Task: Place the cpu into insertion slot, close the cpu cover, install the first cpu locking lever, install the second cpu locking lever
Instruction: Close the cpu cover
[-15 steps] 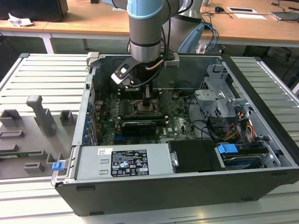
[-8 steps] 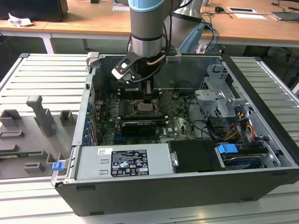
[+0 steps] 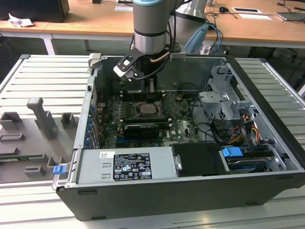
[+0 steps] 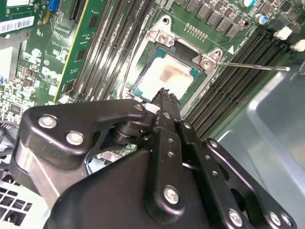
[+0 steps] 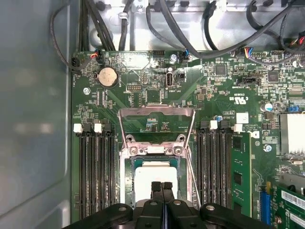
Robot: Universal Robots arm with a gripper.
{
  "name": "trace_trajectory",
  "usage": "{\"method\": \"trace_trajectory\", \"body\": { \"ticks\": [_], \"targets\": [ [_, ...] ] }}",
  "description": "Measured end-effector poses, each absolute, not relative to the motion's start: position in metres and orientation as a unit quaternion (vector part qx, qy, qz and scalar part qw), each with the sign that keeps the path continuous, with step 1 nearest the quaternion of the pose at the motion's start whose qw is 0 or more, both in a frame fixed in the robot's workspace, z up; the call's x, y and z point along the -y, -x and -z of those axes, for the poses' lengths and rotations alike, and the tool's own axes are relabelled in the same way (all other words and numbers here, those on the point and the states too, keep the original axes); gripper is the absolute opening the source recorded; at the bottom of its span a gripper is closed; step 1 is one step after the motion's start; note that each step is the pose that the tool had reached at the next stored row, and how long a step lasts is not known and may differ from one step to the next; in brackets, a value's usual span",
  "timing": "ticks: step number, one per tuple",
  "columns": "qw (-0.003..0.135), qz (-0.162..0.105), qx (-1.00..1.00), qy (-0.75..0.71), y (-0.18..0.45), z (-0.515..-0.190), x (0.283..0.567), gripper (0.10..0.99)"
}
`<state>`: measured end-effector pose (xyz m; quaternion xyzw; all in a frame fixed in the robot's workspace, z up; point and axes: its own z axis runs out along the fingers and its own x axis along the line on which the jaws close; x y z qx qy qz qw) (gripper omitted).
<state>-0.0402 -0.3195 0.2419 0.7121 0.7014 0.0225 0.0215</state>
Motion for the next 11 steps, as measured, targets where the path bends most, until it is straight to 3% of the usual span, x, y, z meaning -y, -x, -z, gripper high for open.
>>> {"method": "trace_trajectory", "body": {
  "ticks": [11],
  "targets": [
    [0.022, -0.022, -0.701, -0.712, 0.0388, -0.25, 0.3195, 0.106]
  ]
}}
